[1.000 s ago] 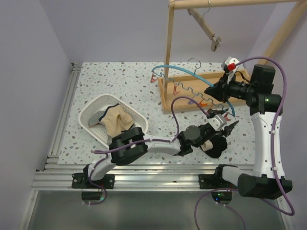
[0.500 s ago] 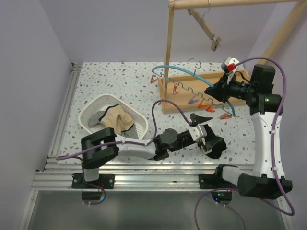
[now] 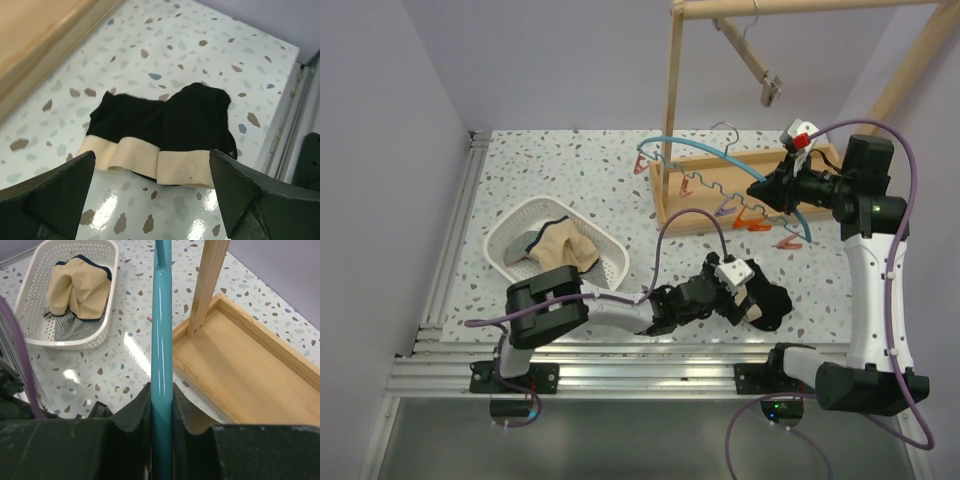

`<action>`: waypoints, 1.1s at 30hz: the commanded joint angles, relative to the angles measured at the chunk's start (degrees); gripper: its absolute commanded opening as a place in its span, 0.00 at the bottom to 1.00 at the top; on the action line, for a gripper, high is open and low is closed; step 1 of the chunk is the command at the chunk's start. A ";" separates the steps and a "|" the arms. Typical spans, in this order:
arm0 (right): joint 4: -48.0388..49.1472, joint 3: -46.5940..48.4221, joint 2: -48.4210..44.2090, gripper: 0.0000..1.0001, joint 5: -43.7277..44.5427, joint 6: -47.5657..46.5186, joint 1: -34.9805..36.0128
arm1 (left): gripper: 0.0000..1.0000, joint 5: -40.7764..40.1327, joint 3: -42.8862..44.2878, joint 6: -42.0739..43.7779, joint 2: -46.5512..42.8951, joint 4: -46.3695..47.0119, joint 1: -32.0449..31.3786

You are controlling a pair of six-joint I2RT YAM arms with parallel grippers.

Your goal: Remove the underwear clipped to the hanger

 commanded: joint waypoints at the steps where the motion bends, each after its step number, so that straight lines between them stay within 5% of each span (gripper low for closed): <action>1: 2.03 0.70 -1.06 0.00 -0.59 -0.45 -0.07 | 0.99 -12.15 6.46 -15.15 2.52 -8.43 0.61; 7: 2.12 0.53 -0.62 0.00 -0.59 -0.36 -0.15 | 1.00 -19.99 20.67 -36.44 8.06 -31.37 2.53; 10: 2.21 0.53 -0.71 0.00 -0.50 -0.27 -0.07 | 1.00 -13.97 24.82 -45.85 10.79 -41.40 5.60; 13: 2.39 0.44 -0.97 0.00 -0.41 -0.01 -0.07 | 1.00 -6.14 24.23 -52.10 12.46 -42.83 8.59; 23: 2.74 0.35 -1.06 0.00 -0.41 0.26 -0.07 | 0.94 -2.77 25.27 -57.65 15.80 -44.41 9.31; 29: 3.00 0.17 -1.32 0.00 -0.41 0.35 -0.15 | 0.59 -1.71 23.18 -58.27 16.51 -41.53 9.40; 30: 3.00 0.09 -1.24 0.00 -0.41 0.35 -0.24 | 0.41 -1.54 21.08 -58.09 15.46 -40.21 9.40; 33: 2.91 0.17 -1.15 0.00 -0.32 0.35 -0.15 | 0.14 -2.06 15.12 -56.34 12.12 -32.57 9.31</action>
